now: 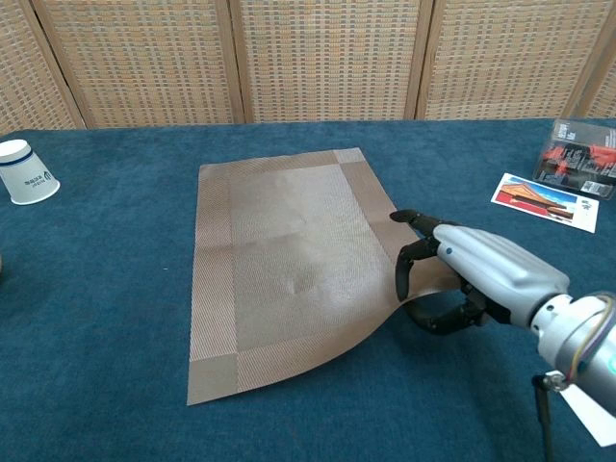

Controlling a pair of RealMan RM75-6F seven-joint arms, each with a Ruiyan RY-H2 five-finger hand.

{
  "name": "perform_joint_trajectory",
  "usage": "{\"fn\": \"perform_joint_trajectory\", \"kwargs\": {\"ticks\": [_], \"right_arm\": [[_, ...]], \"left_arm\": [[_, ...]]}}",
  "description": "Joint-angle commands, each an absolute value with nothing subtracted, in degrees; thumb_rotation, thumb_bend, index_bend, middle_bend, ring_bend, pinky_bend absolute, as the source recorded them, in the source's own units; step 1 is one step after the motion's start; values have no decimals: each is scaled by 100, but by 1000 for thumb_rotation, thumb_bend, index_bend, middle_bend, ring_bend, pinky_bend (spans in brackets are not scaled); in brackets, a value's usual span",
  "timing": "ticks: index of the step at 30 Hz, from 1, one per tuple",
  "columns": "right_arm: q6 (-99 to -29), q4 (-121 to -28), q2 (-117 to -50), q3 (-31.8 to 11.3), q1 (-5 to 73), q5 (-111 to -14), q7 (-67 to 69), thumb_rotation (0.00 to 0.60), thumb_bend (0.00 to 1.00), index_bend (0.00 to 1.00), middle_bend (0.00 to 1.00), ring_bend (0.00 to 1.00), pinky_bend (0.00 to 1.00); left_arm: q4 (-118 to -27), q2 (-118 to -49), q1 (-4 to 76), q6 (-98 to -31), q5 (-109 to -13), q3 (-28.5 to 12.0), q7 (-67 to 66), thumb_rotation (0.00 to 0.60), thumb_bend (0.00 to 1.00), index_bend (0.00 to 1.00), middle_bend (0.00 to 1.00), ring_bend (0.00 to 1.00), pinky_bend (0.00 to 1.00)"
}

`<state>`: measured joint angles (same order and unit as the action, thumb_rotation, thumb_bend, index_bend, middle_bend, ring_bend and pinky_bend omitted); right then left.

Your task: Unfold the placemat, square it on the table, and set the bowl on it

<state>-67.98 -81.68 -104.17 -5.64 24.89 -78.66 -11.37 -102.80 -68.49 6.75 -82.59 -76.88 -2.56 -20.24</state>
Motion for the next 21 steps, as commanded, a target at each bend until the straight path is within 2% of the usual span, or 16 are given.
{"fn": "perform_joint_trajectory", "kwargs": {"ticks": [1, 12, 21], "right_arm": [[-6914, -8381, -10121, -585, 2382, -7859, -1126, 600, 614, 627, 0, 0, 0], [-7085, -8479, -9058, -927, 2196, -7588, -876, 600, 609, 628, 0, 0, 0], [-6755, -8249, -8523, -1230, 2330, -7209, -839, 600, 603, 629, 0, 0, 0]], "left_arm": [[-10266, -6864, 679, -8255, -7697, -250, -2050, 600, 250, 64, 0, 0, 0], [-10253, -6955, 685, -8290, -7729, -239, -2231, 600, 250, 64, 0, 0, 0], [-10236, -7011, 698, -8295, -7736, -239, -2336, 600, 251, 64, 0, 0, 0]]}}
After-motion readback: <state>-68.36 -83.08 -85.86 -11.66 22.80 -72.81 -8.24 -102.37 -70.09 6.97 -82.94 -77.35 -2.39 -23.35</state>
